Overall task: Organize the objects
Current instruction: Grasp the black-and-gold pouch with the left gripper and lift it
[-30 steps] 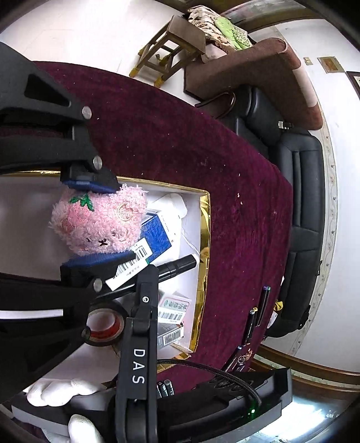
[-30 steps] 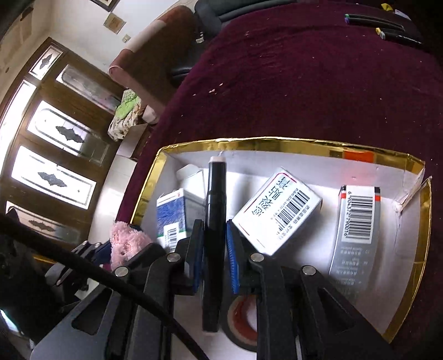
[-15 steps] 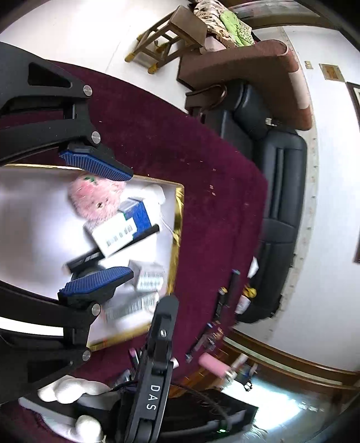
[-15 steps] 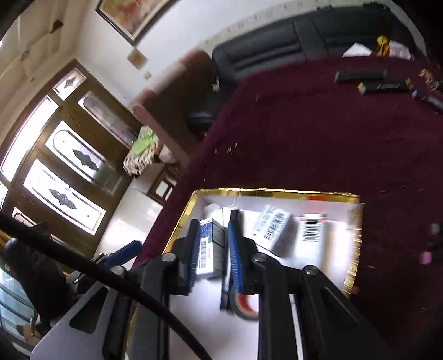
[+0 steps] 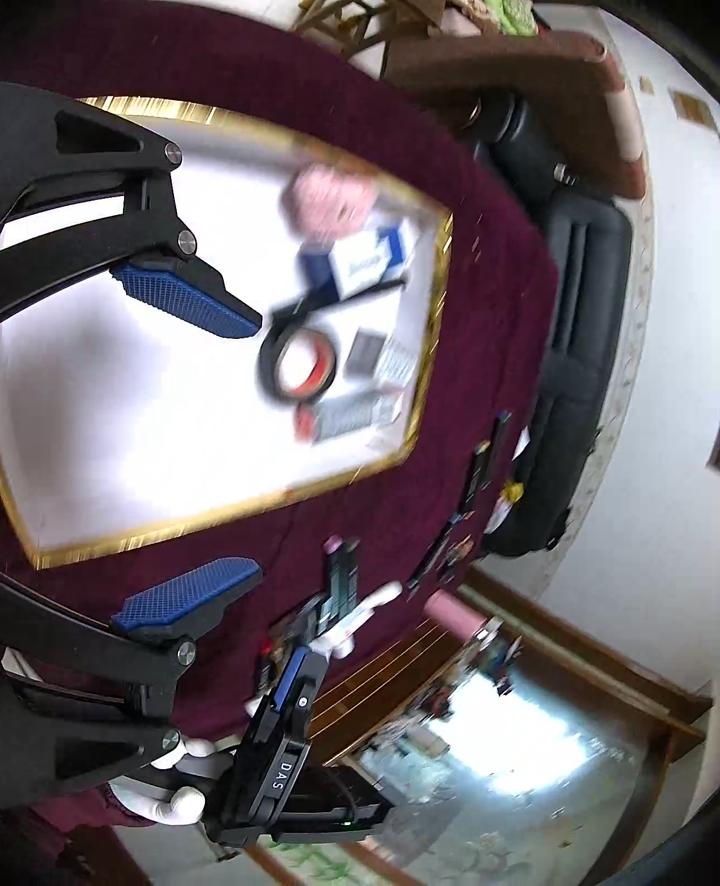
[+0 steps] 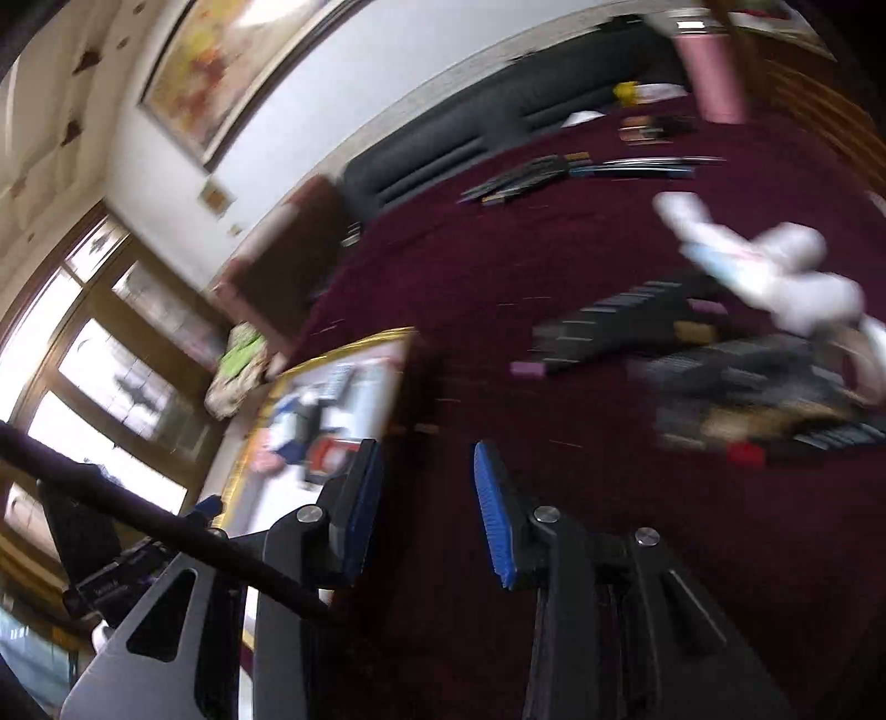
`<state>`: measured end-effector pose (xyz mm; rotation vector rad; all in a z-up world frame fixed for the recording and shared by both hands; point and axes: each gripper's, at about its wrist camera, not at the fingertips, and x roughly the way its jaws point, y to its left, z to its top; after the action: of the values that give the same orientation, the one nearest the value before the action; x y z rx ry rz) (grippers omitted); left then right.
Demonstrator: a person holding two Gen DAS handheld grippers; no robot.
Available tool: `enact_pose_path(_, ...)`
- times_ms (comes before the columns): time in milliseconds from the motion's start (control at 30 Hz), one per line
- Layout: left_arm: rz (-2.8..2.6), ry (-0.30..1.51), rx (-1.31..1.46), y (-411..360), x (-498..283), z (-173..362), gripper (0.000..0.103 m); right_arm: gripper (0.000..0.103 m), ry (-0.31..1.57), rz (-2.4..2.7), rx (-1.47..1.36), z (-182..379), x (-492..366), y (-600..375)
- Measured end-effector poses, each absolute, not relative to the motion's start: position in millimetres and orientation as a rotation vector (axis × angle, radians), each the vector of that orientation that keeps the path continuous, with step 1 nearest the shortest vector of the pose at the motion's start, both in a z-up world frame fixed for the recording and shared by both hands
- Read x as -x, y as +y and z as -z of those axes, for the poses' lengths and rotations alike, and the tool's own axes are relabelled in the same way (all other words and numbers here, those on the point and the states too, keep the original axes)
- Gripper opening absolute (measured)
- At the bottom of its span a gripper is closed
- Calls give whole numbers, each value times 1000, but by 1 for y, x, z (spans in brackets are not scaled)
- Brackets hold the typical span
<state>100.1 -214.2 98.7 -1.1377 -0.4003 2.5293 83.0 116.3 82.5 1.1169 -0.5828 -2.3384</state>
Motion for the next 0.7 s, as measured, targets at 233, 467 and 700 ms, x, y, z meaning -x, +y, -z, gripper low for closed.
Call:
enact_pose_path(233, -2380, -324, 1134, -135, -108, -100, 77, 33, -410, 2504, -1239, -72, -118, 209)
enact_pose_path(467, -2272, -259, 1200, -75, -111, -85, 77, 32, -88, 2430, -1358, -41, -140, 195)
enact_pose_path(700, -2252, -232, 1214, -67, -113, -78, 77, 32, 187, 2386, -1312, -26, -162, 162)
